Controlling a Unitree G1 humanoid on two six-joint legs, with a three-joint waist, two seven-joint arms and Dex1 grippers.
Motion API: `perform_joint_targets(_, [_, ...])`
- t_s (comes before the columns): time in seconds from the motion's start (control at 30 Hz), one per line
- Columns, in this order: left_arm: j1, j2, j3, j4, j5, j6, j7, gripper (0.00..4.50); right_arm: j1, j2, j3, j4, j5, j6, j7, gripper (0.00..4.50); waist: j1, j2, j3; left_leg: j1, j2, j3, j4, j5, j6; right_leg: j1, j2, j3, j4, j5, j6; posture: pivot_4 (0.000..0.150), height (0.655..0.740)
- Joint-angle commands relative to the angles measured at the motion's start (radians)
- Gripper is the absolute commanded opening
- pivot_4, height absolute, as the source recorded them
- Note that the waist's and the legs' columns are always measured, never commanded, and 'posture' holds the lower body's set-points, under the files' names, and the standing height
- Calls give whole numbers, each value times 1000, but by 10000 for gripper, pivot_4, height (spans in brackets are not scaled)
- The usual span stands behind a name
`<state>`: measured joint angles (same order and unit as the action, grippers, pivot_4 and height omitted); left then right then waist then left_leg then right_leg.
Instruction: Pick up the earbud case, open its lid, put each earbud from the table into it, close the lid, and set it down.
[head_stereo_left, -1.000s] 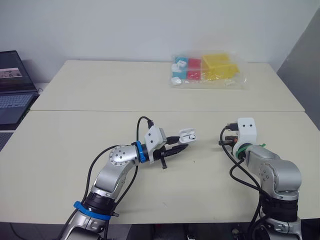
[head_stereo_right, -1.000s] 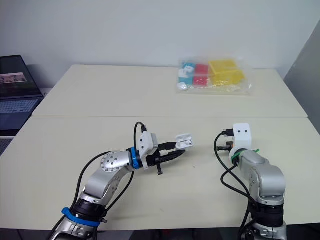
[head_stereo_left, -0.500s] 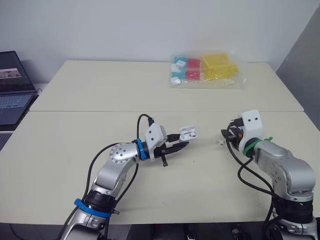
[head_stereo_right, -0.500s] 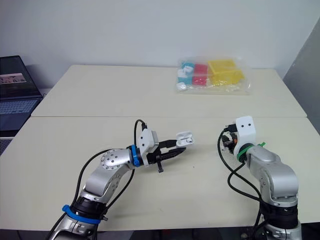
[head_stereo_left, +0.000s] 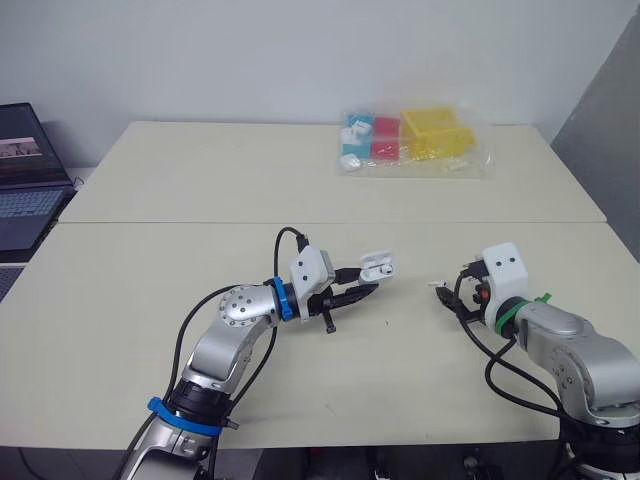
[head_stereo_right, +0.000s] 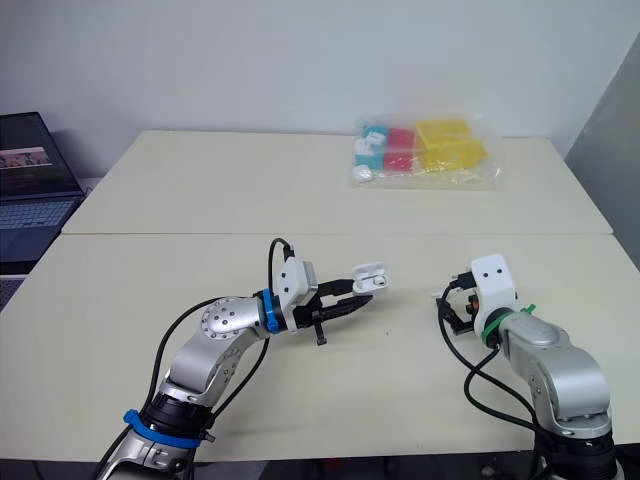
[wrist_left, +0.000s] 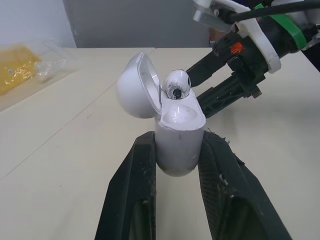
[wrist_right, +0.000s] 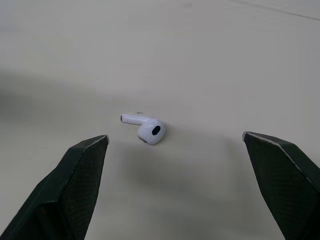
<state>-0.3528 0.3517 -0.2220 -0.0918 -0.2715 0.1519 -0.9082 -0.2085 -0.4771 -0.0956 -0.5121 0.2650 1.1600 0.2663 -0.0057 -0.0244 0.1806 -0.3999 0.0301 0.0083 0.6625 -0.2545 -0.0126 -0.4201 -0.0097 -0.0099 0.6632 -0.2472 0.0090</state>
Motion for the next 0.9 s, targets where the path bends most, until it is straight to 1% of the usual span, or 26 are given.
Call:
perform_joint_targets(0.03, [-10,5,9,-52,-15,0,-4,7984,-2,-20,11,35,-11,-70,25,45000,0,0,0,0,0,0,0,0,0,0,0,0,0,0,0,1500,7400])
perform_joint_targets(0.27, [-7,9,12,-64,-15,11,0,7984,-43,-9,39,147,-21,-151,40,45000,0,0,0,0,0,1,0,0,0,0,0,1,0,0,0,1500,7400])
perform_joint_targets(0.47, [-7,10,12,-65,-15,14,1,7984,-53,-17,59,186,-26,-180,52,45000,0,0,0,0,0,0,0,0,0,0,0,0,0,0,0,1500,7400])
perform_joint_targets(0.57, [-8,10,11,-63,-14,12,0,7984,-48,-19,67,189,-28,-186,54,39319,0,0,0,0,0,1,0,0,0,0,0,1,0,0,0,1500,7400])
perform_joint_targets(0.8, [-9,10,12,-59,-14,10,-2,7984,-31,-30,75,175,-26,-196,64,15149,1,0,0,0,0,0,1,0,0,0,0,1,0,0,0,1500,7400])
perform_joint_targets(0.87, [-8,11,12,-60,-14,10,-2,7984,-27,-35,75,171,-27,-198,67,7527,2,0,0,0,0,0,1,0,0,0,0,1,0,0,0,1500,7400])
perform_joint_targets(0.9, [-8,11,12,-60,-14,10,-2,7984,-25,-37,74,170,-26,-198,68,4682,2,0,0,0,0,0,0,0,0,0,0,1,0,0,0,1500,7400])
